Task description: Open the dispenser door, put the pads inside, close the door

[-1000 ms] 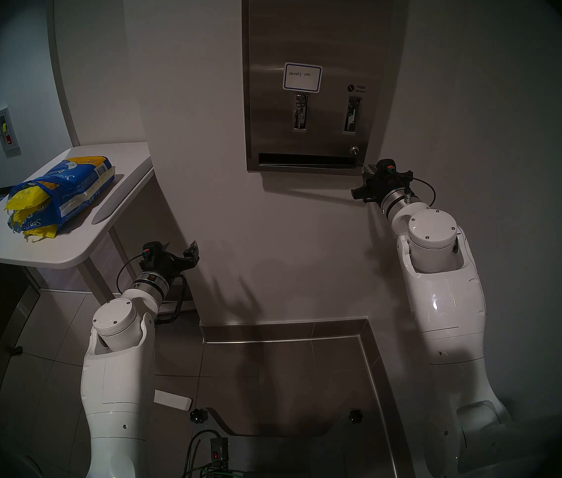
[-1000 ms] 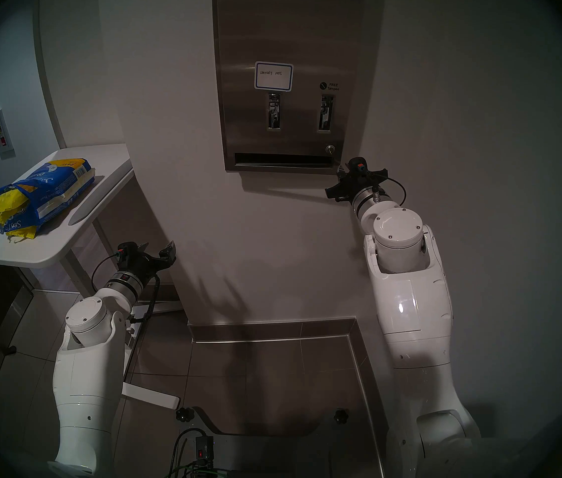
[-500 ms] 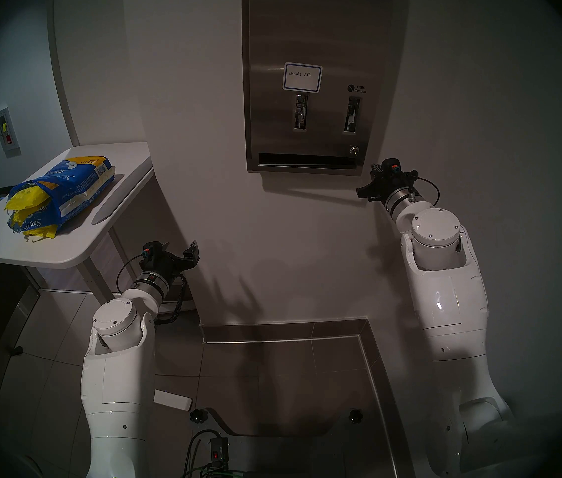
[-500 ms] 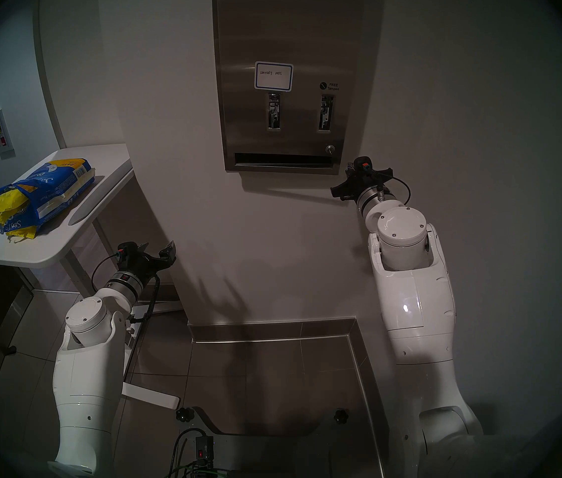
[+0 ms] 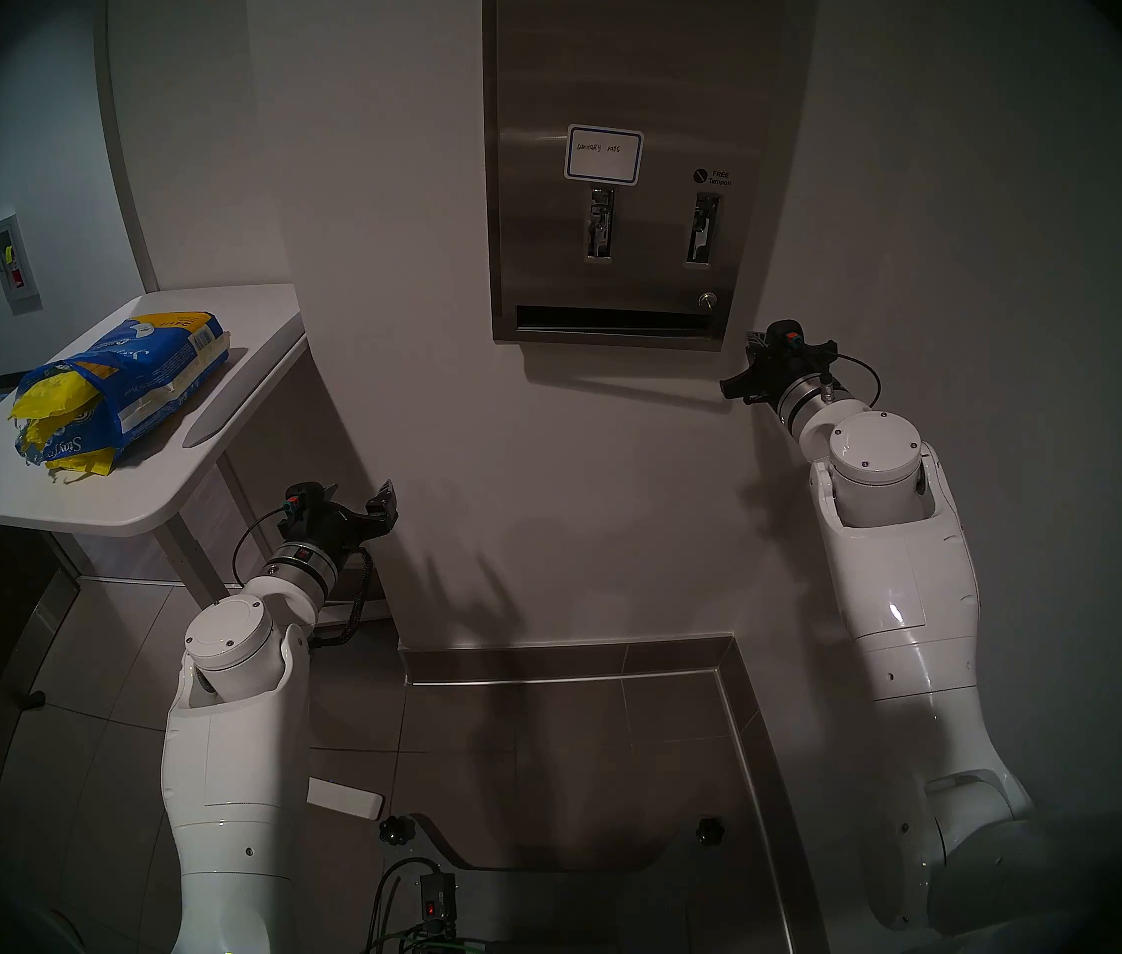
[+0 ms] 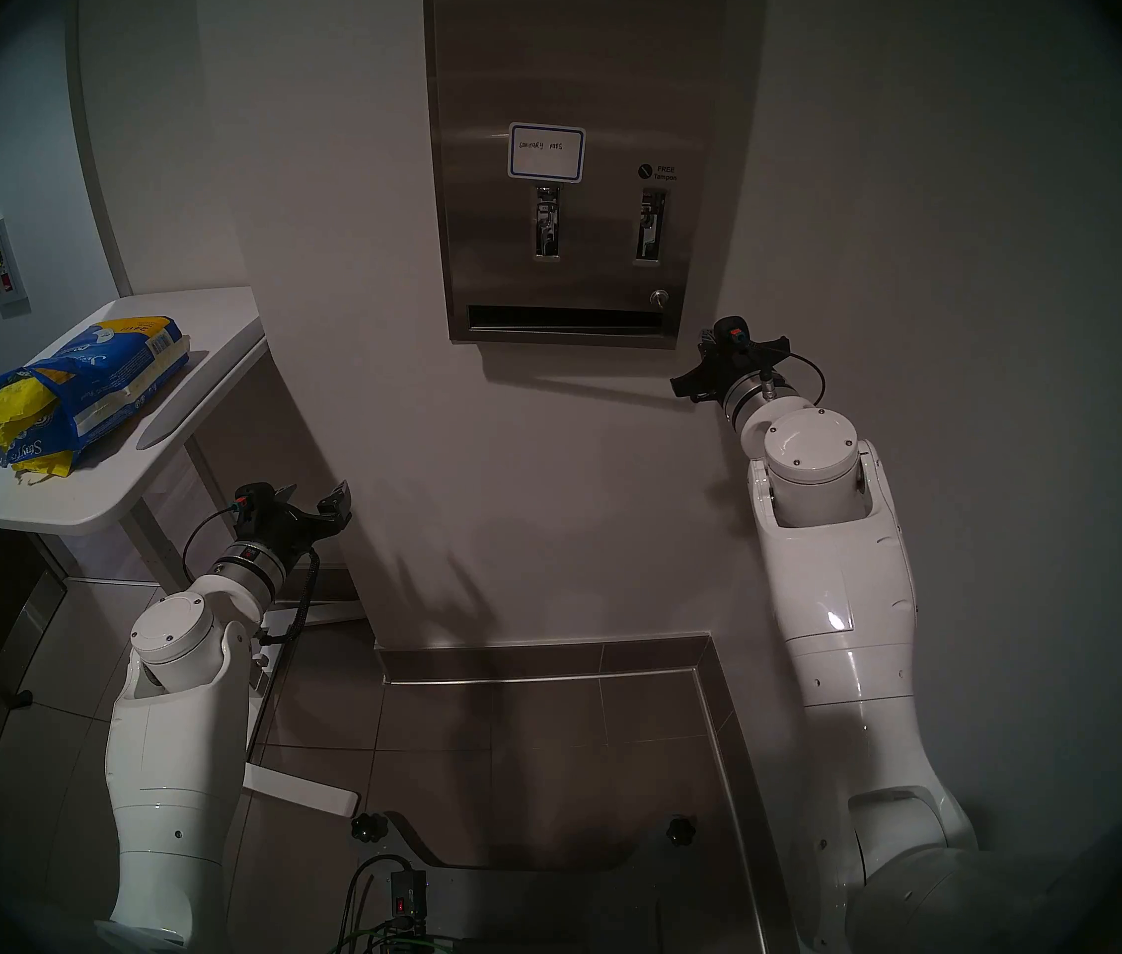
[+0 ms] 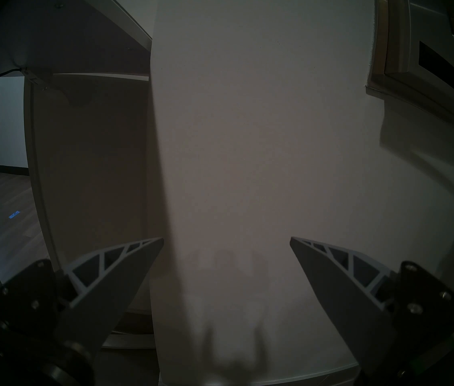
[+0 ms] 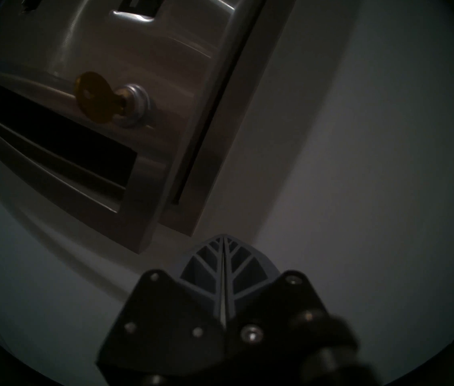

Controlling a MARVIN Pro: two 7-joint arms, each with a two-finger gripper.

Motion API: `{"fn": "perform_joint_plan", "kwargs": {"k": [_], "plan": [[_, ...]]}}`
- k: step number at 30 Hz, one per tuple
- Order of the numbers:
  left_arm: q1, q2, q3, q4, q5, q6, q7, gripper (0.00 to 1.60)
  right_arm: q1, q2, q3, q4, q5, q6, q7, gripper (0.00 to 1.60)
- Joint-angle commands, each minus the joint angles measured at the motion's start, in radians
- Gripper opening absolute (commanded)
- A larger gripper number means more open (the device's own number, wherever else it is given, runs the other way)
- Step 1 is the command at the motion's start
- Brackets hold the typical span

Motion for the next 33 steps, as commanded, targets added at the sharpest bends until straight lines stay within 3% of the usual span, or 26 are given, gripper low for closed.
{"fn": "perform_joint_plan", "kwargs": {"k": [1,11,33], "plan": [[-0.008,0.000,0.001,-0.011,0.001,-0.001,0.002,1.60,0.059,0.015,0.027,0.022,0.025,-0.026,0.018,0.00],[-0.008,0.001,0.001,-0.010,0.001,-0.001,0.002,1.60,0.116,0.029,0.035,0.098,0.060,-0.062,0.077,0.00],[-0.008,0.001,0.001,-0.011,0.001,-0.001,0.002,1.60,0.202,0.052,-0.012,0.209,0.076,-0.127,0.161,0.00]]}}
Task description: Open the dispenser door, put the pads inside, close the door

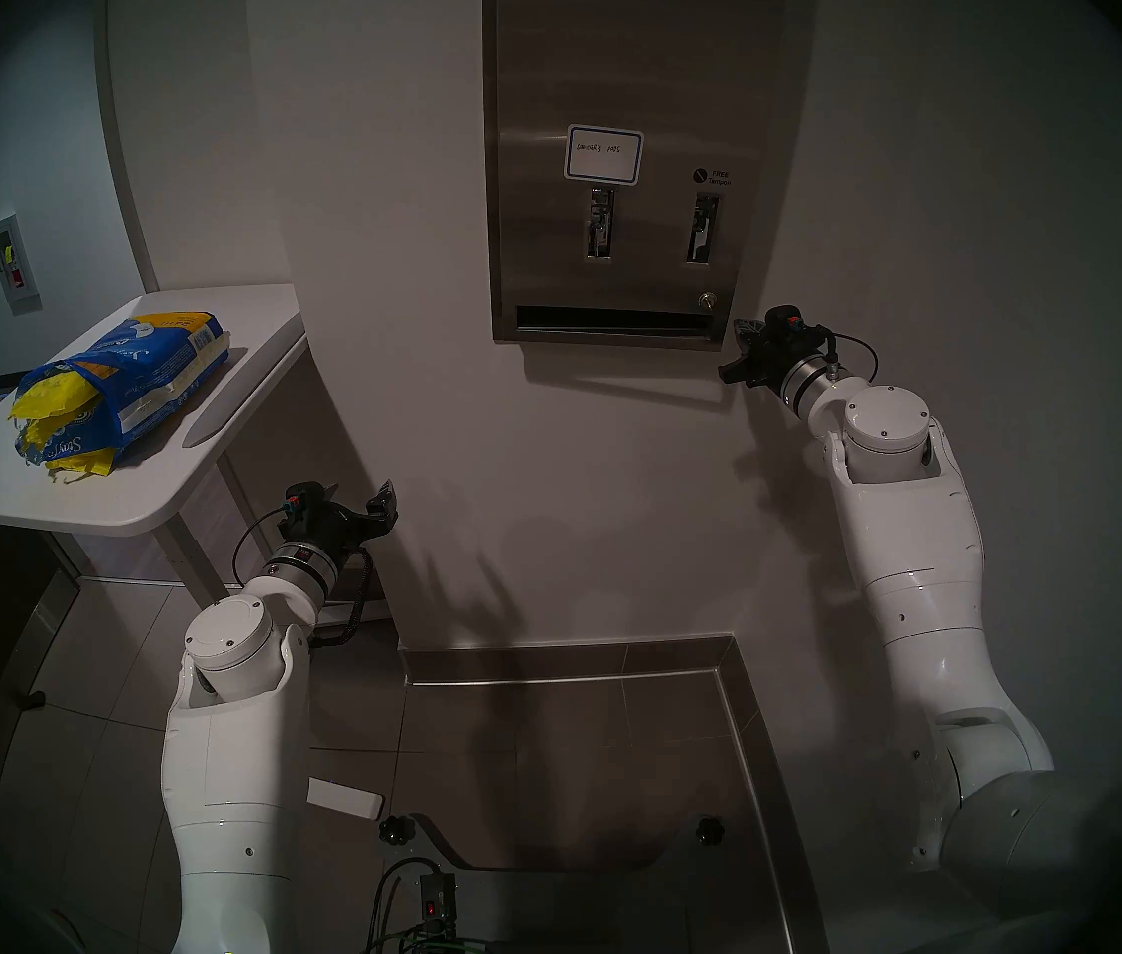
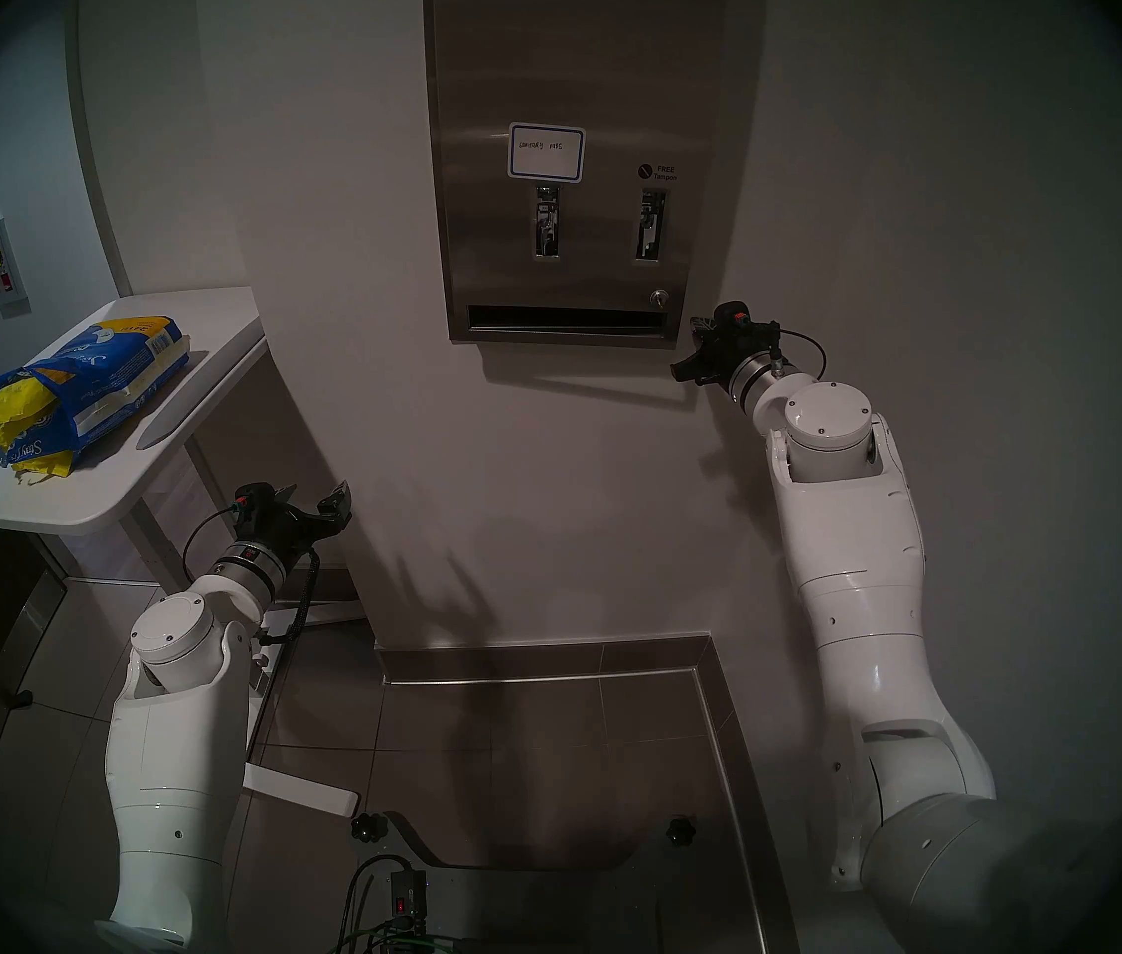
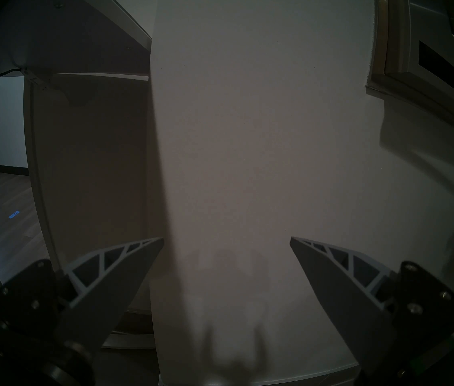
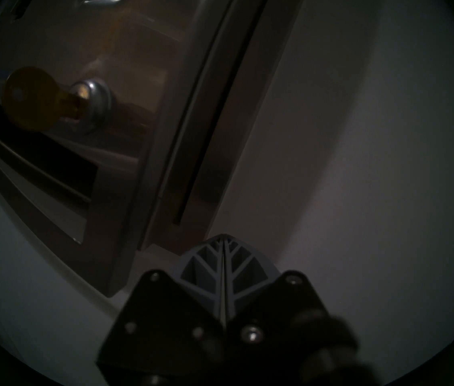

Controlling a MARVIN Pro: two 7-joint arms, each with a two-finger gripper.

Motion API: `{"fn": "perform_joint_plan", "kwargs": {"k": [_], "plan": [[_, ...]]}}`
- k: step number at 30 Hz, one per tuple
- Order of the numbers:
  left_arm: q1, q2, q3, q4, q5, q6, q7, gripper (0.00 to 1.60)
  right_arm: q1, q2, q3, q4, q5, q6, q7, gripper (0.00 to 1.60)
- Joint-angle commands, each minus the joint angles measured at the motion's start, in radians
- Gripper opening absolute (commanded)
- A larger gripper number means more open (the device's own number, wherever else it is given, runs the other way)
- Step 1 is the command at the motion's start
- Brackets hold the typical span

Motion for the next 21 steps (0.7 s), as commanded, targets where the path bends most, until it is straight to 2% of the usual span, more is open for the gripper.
{"fn": "perform_joint_plan", "kwargs": {"k": [1,11,21], "plan": [[-0.008,0.000,0.001,-0.011,0.001,-0.001,0.002,1.60,0.049,0.016,-0.008,-0.006,-0.001,-0.020,0.020,0.00],[-0.008,0.000,0.001,-0.011,0.001,-0.001,0.002,1.60,0.045,0.035,-0.019,-0.018,0.007,-0.017,0.062,0.00],[-0.008,0.000,0.001,-0.011,0.001,-0.001,0.002,1.60,0.000,0.086,-0.022,-0.069,0.017,-0.005,0.146,0.00]]}}
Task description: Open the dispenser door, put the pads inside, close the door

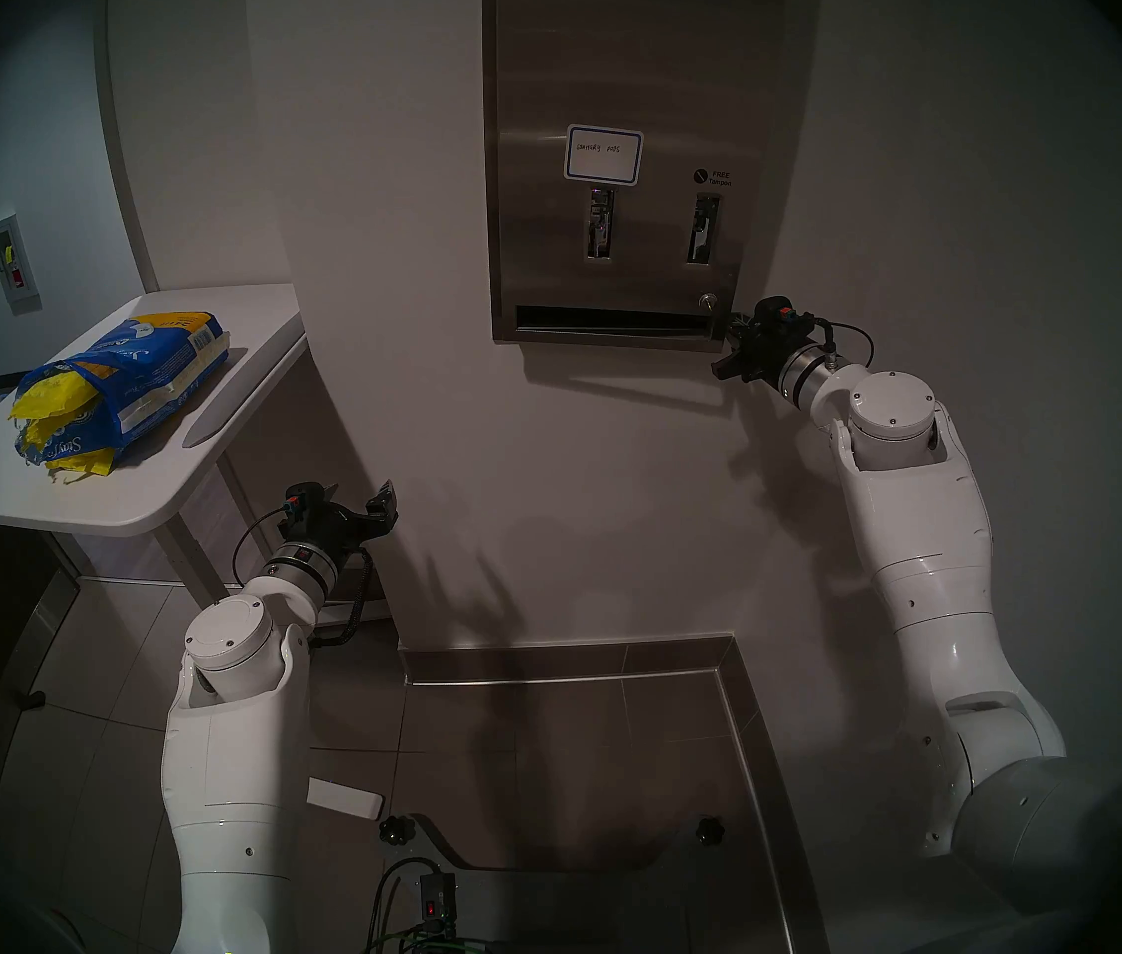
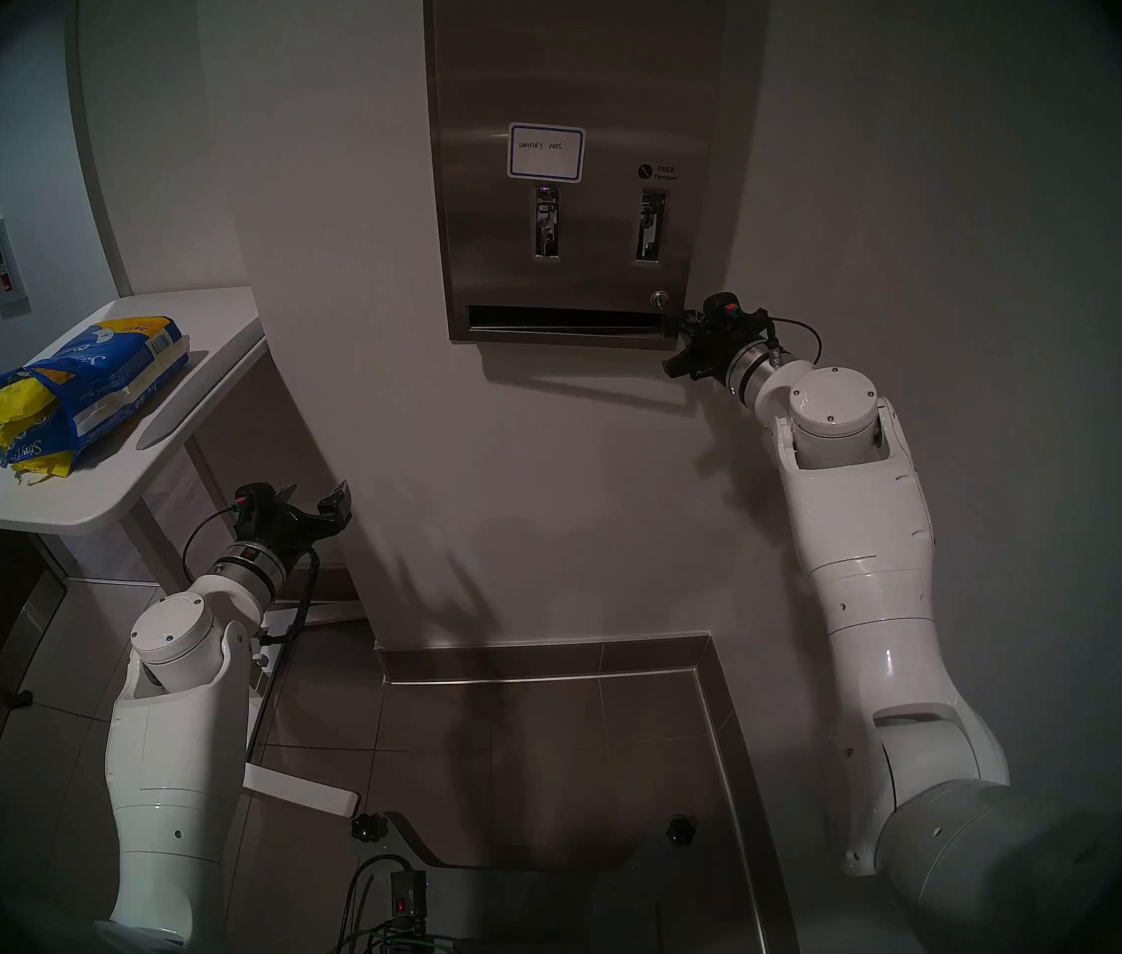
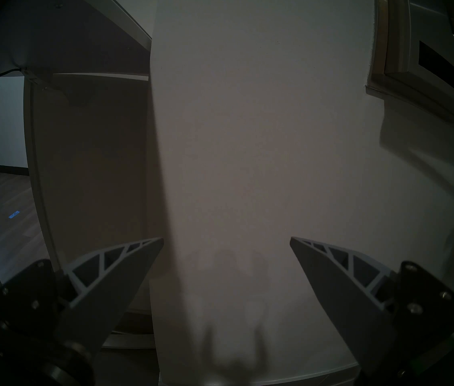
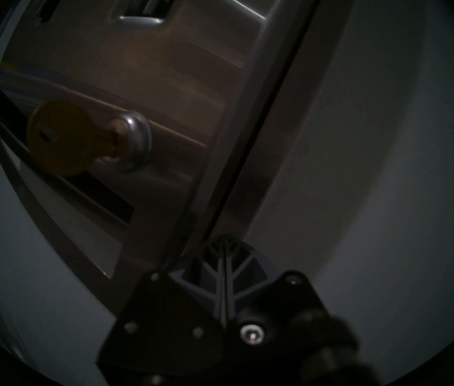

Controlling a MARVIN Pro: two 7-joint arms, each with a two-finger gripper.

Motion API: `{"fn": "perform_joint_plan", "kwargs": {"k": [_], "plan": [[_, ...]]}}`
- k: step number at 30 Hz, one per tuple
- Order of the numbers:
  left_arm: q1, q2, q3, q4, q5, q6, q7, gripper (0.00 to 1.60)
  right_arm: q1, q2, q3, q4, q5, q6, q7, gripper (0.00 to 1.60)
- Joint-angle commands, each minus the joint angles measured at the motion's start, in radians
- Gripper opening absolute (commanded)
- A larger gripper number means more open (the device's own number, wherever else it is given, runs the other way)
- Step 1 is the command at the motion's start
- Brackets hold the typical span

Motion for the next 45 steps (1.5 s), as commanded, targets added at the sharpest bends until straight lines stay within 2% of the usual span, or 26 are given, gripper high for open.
{"fn": "perform_joint_plan", "kwargs": {"k": [1,9,18,23,32,39,45], "plan": [[-0.008,0.000,0.001,-0.011,0.001,-0.001,0.002,1.60,-0.017,0.038,0.003,-0.057,0.011,0.009,0.056,0.00],[-0.008,0.000,0.001,-0.011,0.001,-0.001,0.002,1.60,-0.074,0.085,0.020,-0.136,0.044,0.017,0.145,0.00],[-0.008,0.001,0.001,-0.011,0.001,-0.001,0.002,1.60,-0.155,0.136,0.070,-0.245,0.079,0.046,0.247,0.00],[-0.008,0.001,0.001,-0.011,0.001,-0.001,0.002,1.60,-0.181,0.162,0.100,-0.277,0.100,0.057,0.300,0.00],[-0.008,0.001,0.001,-0.011,0.001,-0.001,0.002,1.60,-0.197,0.187,0.158,-0.305,0.180,0.059,0.425,0.00],[-0.008,0.001,0.001,-0.011,0.001,-0.001,0.002,1.60,-0.181,0.174,0.178,-0.302,0.195,0.071,0.438,0.00],[-0.008,0.001,0.001,-0.011,0.000,-0.001,0.002,1.60,-0.115,0.155,0.182,-0.243,0.193,0.060,0.405,0.00]]}}
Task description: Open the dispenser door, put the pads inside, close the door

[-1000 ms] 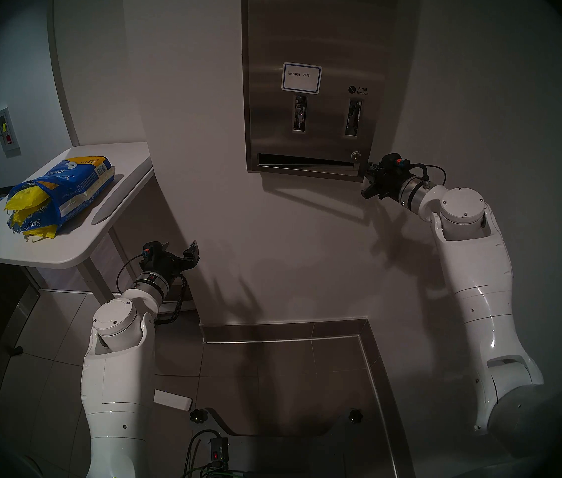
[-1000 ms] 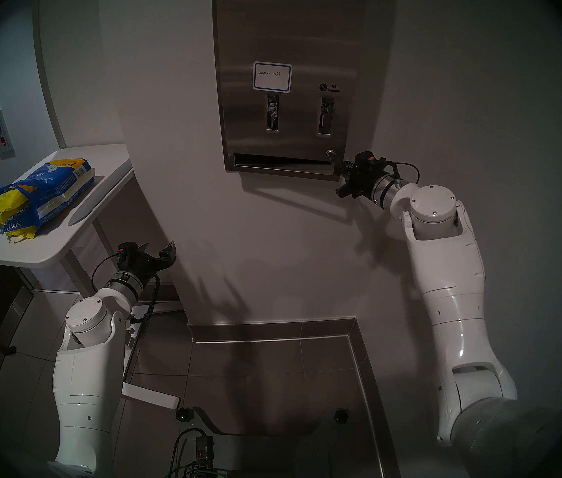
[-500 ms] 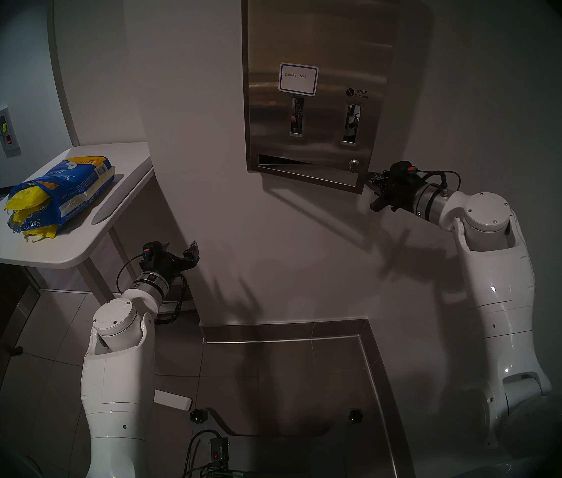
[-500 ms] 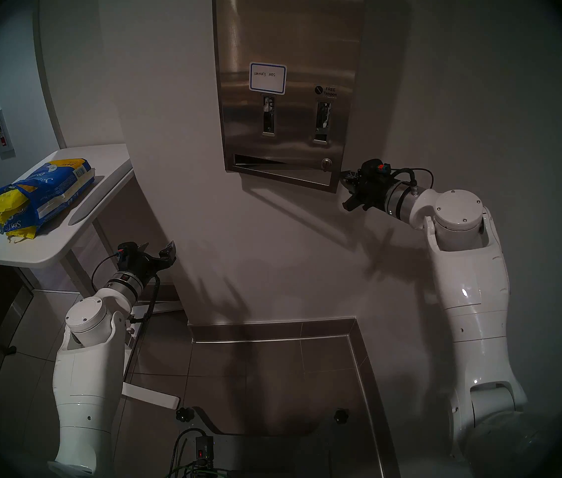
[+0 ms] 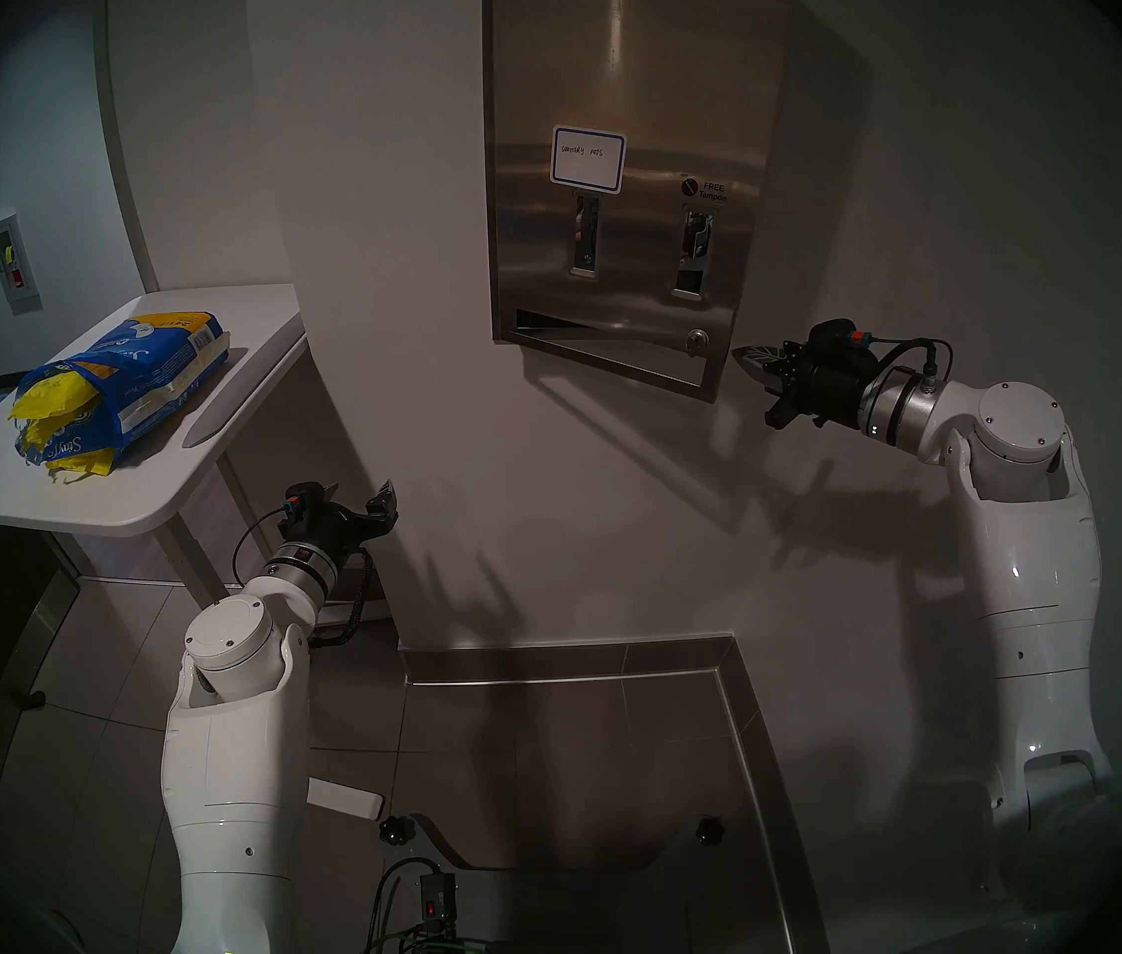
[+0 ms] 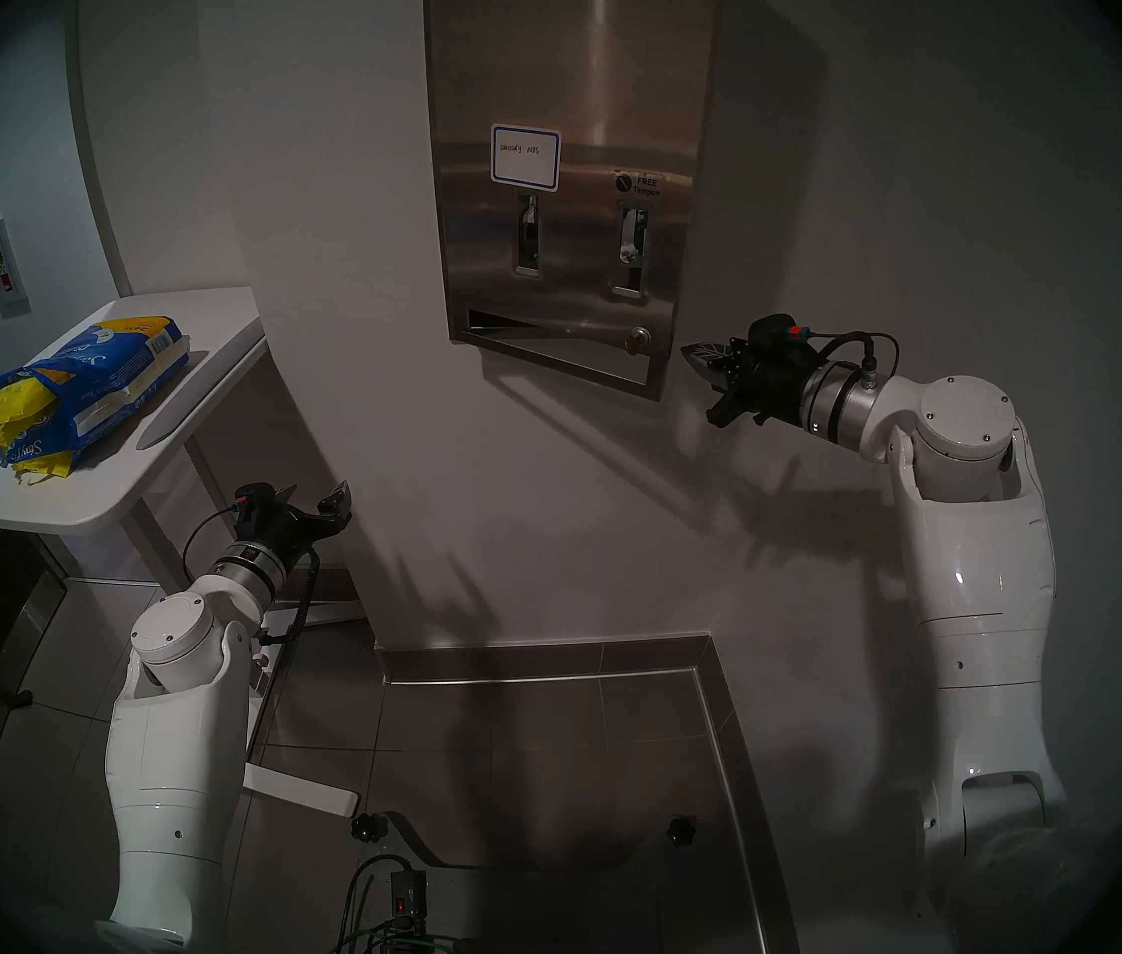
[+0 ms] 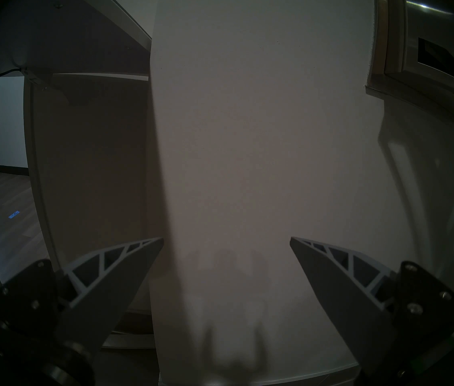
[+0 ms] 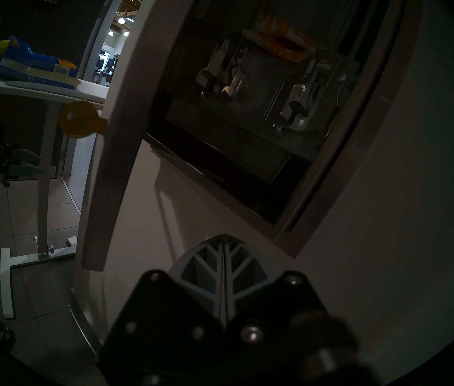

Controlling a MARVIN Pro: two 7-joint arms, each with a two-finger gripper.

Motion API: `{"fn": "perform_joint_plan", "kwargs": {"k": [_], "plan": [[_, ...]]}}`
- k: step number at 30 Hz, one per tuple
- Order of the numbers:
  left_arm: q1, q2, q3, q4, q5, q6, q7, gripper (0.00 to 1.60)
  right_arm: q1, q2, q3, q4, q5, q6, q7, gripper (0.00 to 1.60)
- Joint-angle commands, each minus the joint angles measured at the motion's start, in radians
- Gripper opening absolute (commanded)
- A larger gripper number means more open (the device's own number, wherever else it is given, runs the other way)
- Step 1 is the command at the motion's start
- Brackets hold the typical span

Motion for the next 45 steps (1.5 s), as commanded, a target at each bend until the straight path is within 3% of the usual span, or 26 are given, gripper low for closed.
{"fn": "perform_joint_plan", "kwargs": {"k": [1,8,22,45], "plan": [[-0.008,0.000,0.001,-0.011,0.001,-0.001,0.002,1.60,0.086,-0.015,0.009,0.045,0.012,-0.012,-0.027,0.00],[-0.008,0.001,0.001,-0.011,0.001,-0.002,0.002,1.60,0.148,-0.019,-0.010,0.095,0.038,-0.009,0.002,0.00],[-0.008,0.001,0.001,-0.011,0.001,-0.001,0.002,1.60,0.190,-0.026,-0.046,0.074,0.074,0.050,0.065,0.00],[-0.008,0.001,0.001,-0.011,0.001,-0.001,0.002,1.60,0.295,-0.023,-0.061,0.058,0.141,0.274,0.164,0.00]]}}
